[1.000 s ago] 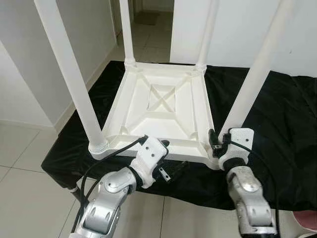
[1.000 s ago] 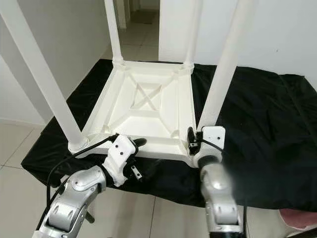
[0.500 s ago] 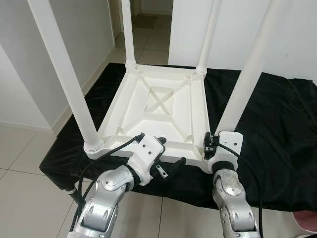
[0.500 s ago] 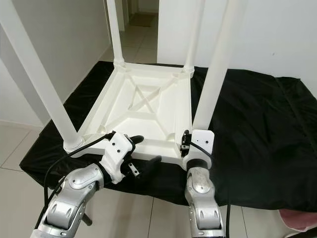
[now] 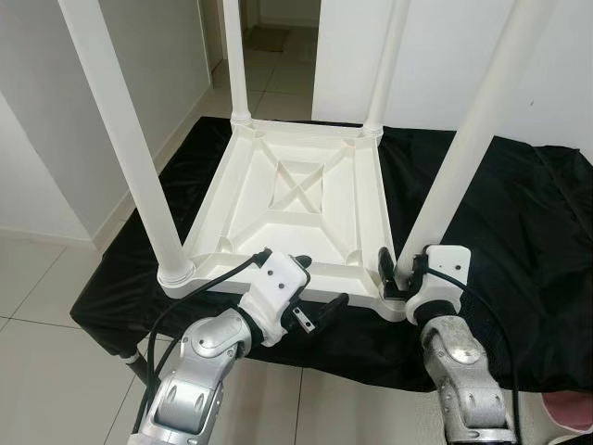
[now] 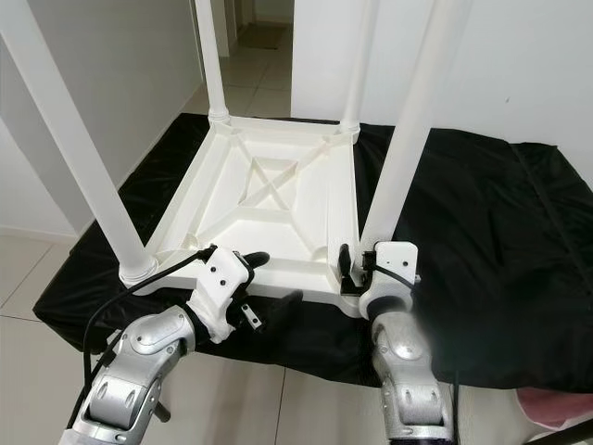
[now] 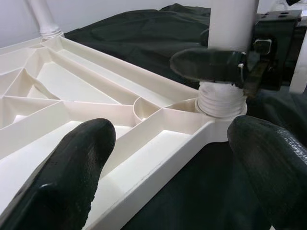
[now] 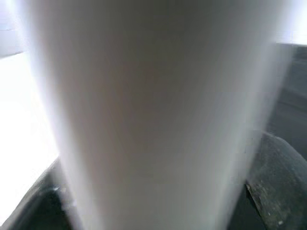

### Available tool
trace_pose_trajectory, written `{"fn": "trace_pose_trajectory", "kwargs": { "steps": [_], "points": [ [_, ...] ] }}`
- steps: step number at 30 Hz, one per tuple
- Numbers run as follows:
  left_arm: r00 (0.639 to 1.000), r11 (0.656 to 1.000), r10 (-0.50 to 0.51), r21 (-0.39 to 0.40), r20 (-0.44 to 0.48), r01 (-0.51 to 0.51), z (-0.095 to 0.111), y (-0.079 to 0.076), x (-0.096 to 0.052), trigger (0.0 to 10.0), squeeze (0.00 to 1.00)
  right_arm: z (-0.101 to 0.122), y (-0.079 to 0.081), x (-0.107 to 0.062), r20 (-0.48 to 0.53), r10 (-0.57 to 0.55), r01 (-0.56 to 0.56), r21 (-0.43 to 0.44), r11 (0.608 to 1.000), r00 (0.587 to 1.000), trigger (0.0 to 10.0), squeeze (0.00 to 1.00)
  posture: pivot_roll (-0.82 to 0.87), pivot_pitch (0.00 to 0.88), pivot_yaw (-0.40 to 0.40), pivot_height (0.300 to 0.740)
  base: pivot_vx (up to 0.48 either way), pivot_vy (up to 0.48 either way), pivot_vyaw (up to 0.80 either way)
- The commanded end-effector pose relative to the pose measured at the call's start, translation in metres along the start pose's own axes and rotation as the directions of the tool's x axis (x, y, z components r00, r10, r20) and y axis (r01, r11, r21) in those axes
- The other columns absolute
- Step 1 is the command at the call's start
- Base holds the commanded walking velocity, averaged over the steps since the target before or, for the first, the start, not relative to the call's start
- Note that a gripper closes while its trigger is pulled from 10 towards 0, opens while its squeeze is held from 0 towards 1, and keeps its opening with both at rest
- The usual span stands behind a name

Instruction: Building children table

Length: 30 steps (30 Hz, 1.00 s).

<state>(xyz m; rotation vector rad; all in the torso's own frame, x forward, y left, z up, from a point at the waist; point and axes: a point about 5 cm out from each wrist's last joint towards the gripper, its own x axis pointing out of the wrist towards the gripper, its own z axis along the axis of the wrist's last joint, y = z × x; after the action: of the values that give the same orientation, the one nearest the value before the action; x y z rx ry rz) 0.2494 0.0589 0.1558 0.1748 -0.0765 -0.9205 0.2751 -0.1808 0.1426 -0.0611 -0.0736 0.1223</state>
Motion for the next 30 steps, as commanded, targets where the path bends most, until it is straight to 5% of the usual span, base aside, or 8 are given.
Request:
{"fn": "trace_pose_trajectory", "kwargs": {
  "steps": [1, 12, 13, 14, 15, 18, 19, 30],
  "points": [
    [0.99, 0.99, 0.142, 0.003, -0.015, -0.142, -0.004, 0.006, 0.0, 10.0, 0.0, -0.001, -0.006, 0.004, 0.012, 0.091, -0.091, 0.003, 0.996, 0.996, 10.0, 0.0, -0.03, 0.0, -0.004, 0.74, 0.0, 0.0, 0.0],
    [0.992, 0.992, 0.123, 0.038, -0.031, -0.121, -0.006, 0.004, 0.0, 10.0, 0.0, -0.01, -0.011, 0.014, -0.046, 0.395, -0.397, -0.058, 0.916, 0.918, 10.0, 0.0, -0.01, 0.0, -0.001, 0.74, 0.0, 0.0, 0.0],
    [0.992, 0.991, 0.126, 0.04, -0.032, -0.125, -0.005, 0.004, 0.0, 10.0, 0.0, -0.013, -0.012, 0.015, -0.064, 0.436, -0.44, -0.057, 0.896, 0.898, 7.9, 0.0, -0.01, 0.0, -0.001, 0.74, 0.0, 0.0, 0.0],
    [0.992, 0.991, 0.126, 0.04, -0.032, -0.125, -0.005, 0.004, 0.0, 10.0, 0.0, -0.013, -0.012, 0.015, -0.064, 0.436, -0.44, -0.057, 0.896, 0.898, 7.9, 0.0, -0.01, 0.0, -0.001, 0.74, 0.0, 0.0, 0.0],
    [0.991, 0.991, 0.132, 0.042, -0.032, -0.13, -0.005, 0.005, 0.0, 10.0, 0.0, -0.016, -0.012, 0.015, -0.082, 0.48, -0.485, -0.067, 0.872, 0.873, 4.8, 0.0, -0.01, 0.0, 0.0, 0.74, 0.0, 0.0, 0.0],
    [0.99, 0.99, 0.136, 0.048, -0.033, -0.134, -0.005, 0.005, 0.0, 10.0, 0.0, -0.017, -0.013, 0.016, -0.084, 0.505, -0.511, -0.08, 0.856, 0.859, 4.0, 0.0, -0.01, 0.0, -0.001, 0.74, 0.0, 0.0, 0.0],
    [0.99, 0.989, 0.139, 0.05, -0.032, -0.137, -0.005, 0.006, 0.0, 10.0, 0.0, -0.018, -0.014, 0.016, -0.087, 0.516, -0.522, -0.082, 0.849, 0.852, 0.0, 0.0, 0.0, 0.0, -0.002, 0.74, 0.0, 0.0, 0.0],
    [0.988, 0.987, 0.15, 0.056, -0.03, -0.148, -0.004, 0.007, 0.0, 10.0, 0.0, -0.021, -0.019, 0.017, -0.083, 0.529, -0.535, -0.068, 0.842, 0.844, 0.0, 0.0, 0.0, 0.0, -0.003, 0.74, 0.0, 0.0, 0.0]
  ]
}}
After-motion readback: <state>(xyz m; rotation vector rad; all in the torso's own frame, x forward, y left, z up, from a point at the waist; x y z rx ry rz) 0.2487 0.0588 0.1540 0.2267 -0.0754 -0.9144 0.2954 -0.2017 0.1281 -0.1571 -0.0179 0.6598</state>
